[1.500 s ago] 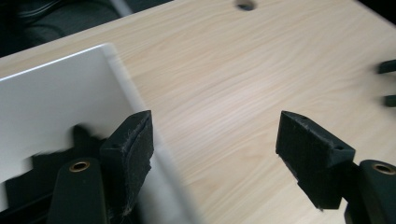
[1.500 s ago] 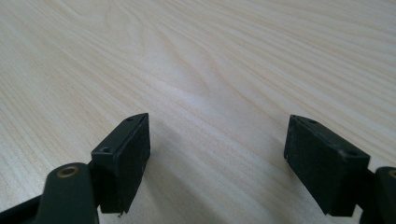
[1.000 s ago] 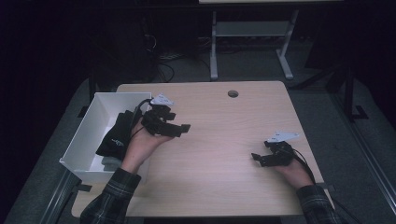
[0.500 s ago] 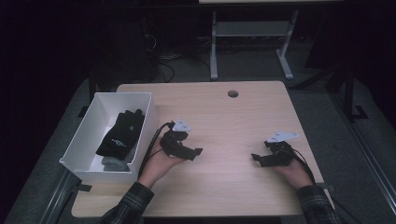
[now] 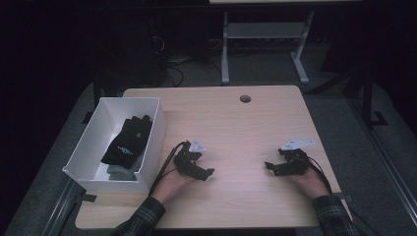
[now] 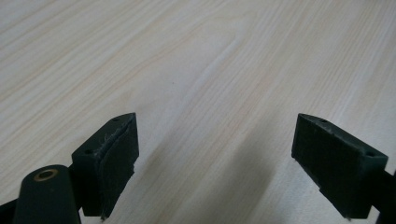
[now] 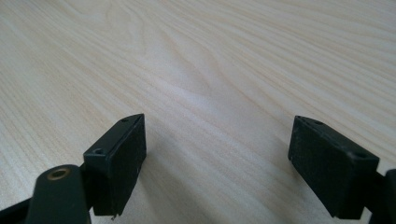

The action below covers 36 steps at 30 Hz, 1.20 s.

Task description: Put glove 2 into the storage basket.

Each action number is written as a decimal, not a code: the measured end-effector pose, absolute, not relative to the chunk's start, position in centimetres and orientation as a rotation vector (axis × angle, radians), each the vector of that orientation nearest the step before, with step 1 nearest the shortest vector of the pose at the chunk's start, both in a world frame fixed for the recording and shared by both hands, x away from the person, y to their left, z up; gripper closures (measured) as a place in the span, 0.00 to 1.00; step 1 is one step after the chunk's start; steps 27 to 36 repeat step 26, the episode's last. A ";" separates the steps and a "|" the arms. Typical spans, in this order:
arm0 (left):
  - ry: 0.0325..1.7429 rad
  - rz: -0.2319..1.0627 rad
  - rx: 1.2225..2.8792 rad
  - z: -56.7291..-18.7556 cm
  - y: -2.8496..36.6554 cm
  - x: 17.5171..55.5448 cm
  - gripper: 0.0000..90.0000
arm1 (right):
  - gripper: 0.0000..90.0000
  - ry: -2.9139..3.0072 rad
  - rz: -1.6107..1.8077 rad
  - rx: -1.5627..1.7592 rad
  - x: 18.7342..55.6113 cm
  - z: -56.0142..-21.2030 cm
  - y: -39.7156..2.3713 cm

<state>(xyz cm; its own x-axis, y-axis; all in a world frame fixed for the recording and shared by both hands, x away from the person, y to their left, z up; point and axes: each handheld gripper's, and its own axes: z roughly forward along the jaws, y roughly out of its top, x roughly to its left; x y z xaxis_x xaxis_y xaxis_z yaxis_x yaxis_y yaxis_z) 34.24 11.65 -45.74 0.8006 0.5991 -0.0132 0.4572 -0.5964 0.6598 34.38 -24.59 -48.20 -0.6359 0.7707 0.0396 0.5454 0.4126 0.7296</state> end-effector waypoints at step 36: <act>0.703 0.301 2.255 -47.8 12.2 34.0 0.14 | 0.21 2.369 1.054 1.142 34.4 -48.2 -24.6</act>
